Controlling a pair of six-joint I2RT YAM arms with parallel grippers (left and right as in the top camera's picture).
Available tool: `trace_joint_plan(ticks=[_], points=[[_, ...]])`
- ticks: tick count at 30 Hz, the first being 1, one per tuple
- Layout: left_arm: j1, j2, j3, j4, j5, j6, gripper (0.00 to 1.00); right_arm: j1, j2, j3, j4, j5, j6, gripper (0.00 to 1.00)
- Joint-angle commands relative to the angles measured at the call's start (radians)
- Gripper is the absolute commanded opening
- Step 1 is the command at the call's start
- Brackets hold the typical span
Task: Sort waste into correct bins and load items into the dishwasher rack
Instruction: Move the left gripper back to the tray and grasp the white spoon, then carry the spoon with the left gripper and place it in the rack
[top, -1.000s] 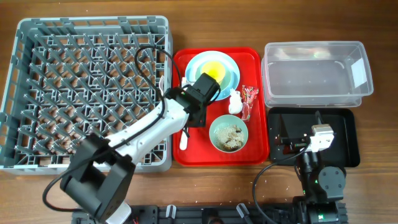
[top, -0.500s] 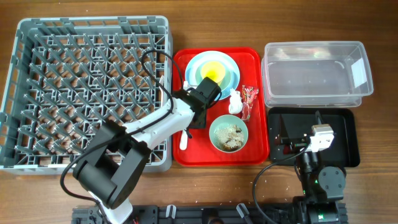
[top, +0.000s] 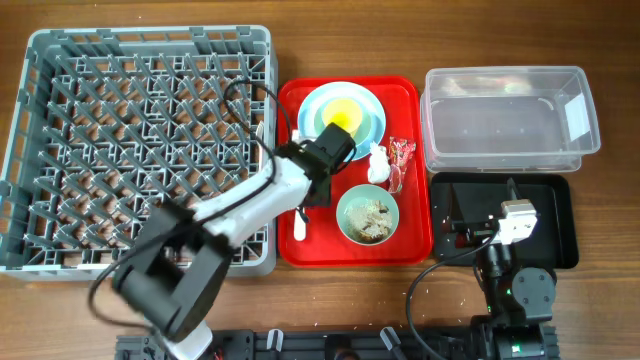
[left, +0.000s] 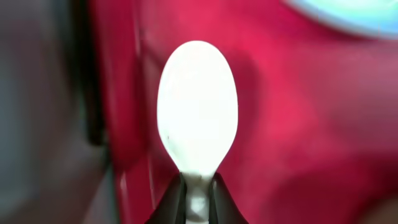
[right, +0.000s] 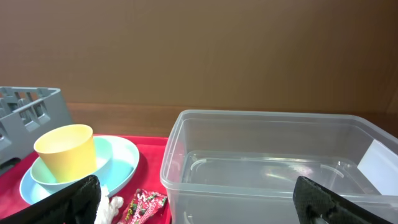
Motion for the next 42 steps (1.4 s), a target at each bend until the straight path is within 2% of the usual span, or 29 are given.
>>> trace_joint_plan(ticks=[1,3,5,8,12,14,16,20,24,26,28,29,30,31,32,33,34,36,38,40,41,42], points=[[-0.002,-0.175,0.042,-0.019,-0.061,-0.013,0.04,-0.007,-0.007,-0.001,0.004,-0.009,-0.017,1.0],[0.018,-0.287,0.042,-0.044,-0.077,-0.007,0.04,-0.007,-0.007,-0.001,0.004,-0.009,-0.017,1.0],[0.042,-0.365,0.042,-0.045,-0.077,0.086,0.04,-0.007,-0.007,-0.001,0.004,-0.009,-0.017,1.0],[0.158,-0.447,0.042,-0.042,-0.138,0.154,0.04,-0.007,-0.007,-0.001,0.005,-0.009,-0.017,1.0],[0.312,-0.402,0.041,-0.033,-0.132,0.232,0.04,-0.007,-0.007,-0.001,0.005,-0.009,-0.017,1.0],[0.359,-0.358,0.041,-0.002,-0.061,0.272,0.04,-0.007,-0.007,-0.001,0.004,-0.009,-0.017,1.0],[0.375,-0.312,0.041,0.035,0.001,0.304,0.04,-0.007,-0.007,-0.001,0.004,-0.009,-0.017,1.0],[0.372,-0.217,0.041,0.07,-0.004,0.329,0.04,-0.007,-0.007,-0.001,0.005,-0.009,-0.017,1.0],[0.372,-0.258,0.062,0.072,-0.002,0.319,0.07,-0.007,-0.007,-0.001,0.004,-0.009,-0.017,1.0],[0.37,-0.342,0.078,0.059,0.065,0.294,0.1,-0.007,-0.007,-0.001,0.004,-0.009,-0.017,1.0],[0.37,-0.411,0.077,0.025,0.245,0.289,0.1,-0.007,-0.007,-0.001,0.004,-0.009,-0.017,1.0],[0.37,-0.43,0.077,-0.005,0.349,0.287,0.14,-0.007,-0.007,-0.001,0.005,-0.009,-0.017,1.0],[0.37,-0.433,0.077,-0.049,0.433,0.287,0.23,-0.007,-0.007,-0.001,0.005,-0.009,-0.016,1.0],[0.37,-0.428,0.074,-0.097,0.484,0.287,0.26,-0.007,-0.007,-0.001,0.004,-0.009,-0.017,1.0],[0.367,-0.425,0.062,-0.135,0.505,0.287,0.26,-0.007,-0.007,-0.001,0.004,-0.009,-0.017,1.0],[0.362,-0.42,0.054,-0.163,0.505,0.287,0.41,-0.007,-0.007,-0.001,0.005,-0.009,-0.017,1.0],[0.356,-0.418,0.049,-0.182,0.505,0.287,0.44,-0.007,-0.007,-0.001,0.005,-0.009,-0.017,1.0],[0.33,-0.414,0.036,-0.215,0.51,0.261,0.42,-0.007,-0.007,-0.001,0.005,-0.009,-0.017,1.0],[0.288,-0.414,0.029,-0.216,0.512,0.2,0.42,-0.007,-0.007,-0.001,0.004,-0.009,-0.017,1.0],[0.229,-0.414,0.029,-0.207,0.511,0.189,0.43,-0.007,-0.007,-0.001,0.004,-0.009,-0.017,1.0],[0.197,-0.414,0.029,-0.196,0.511,0.189,0.69,-0.007,-0.007,-0.001,0.004,-0.009,-0.017,1.0],[0.172,-0.414,0.029,-0.183,0.511,0.19,1.0,-0.007,-0.007,-0.001,0.005,-0.009,-0.017,1.0]])
